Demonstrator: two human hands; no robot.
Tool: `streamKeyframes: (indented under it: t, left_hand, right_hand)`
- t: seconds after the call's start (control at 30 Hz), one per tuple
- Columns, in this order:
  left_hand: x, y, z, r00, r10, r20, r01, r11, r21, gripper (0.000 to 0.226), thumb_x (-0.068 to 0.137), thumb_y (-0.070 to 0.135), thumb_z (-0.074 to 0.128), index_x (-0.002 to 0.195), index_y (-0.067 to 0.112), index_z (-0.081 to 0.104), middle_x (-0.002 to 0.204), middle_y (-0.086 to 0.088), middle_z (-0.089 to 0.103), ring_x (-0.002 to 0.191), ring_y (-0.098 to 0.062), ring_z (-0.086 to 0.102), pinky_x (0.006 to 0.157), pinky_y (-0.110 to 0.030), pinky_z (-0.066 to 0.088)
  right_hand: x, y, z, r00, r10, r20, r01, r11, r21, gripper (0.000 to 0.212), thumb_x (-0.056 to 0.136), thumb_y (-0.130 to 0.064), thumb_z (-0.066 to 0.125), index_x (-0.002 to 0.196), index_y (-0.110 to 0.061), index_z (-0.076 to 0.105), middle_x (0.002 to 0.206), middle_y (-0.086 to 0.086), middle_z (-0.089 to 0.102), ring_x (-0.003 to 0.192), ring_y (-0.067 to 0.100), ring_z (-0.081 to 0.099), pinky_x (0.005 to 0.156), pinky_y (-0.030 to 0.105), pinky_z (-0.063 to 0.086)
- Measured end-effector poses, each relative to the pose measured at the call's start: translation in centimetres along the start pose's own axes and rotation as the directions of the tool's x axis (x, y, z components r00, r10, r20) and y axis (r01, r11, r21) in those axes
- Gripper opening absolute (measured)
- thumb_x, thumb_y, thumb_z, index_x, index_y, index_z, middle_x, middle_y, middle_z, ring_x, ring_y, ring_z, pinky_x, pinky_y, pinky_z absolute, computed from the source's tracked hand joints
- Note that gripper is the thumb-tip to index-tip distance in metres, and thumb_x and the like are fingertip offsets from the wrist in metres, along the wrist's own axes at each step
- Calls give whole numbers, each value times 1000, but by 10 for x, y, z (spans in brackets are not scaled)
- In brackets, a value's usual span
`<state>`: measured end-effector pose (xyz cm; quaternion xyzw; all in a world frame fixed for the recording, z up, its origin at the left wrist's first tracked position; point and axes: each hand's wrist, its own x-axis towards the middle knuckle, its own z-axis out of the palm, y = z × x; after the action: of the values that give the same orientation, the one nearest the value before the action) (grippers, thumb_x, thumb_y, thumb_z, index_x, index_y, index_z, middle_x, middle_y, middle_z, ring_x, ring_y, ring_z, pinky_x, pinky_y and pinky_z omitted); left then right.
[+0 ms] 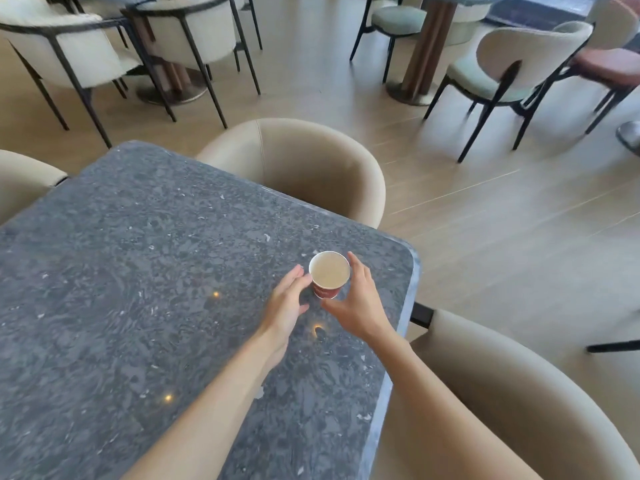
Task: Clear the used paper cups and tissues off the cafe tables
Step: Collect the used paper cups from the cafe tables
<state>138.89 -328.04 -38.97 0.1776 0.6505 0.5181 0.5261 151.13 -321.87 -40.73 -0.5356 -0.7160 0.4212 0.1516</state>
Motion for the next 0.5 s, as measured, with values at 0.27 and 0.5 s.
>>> streamKeyframes:
  t: [0.27, 0.5]
  left_hand:
    - [-13, -4, -1, 1000, 18, 18, -19, 999, 44, 37, 105, 17, 49, 140, 8, 55, 125, -8, 69, 117, -18, 65, 105, -45, 51]
    - [-60, 16, 5, 989, 125, 77, -134, 982, 130, 24, 102, 16, 53, 118, 13, 70, 116, 0, 71, 105, -8, 67, 78, -22, 55]
  right_hand:
    - [-5, 8, 10, 991, 21, -129, -20, 1000, 5, 86, 80, -31, 82, 150, -14, 36, 143, 6, 46, 133, 25, 40, 105, 33, 34]
    - [-56, -7, -28, 983, 51, -174, -33, 994, 105, 77, 70, -40, 86, 135, -19, 51, 125, -3, 50, 123, 15, 45, 97, 26, 39]
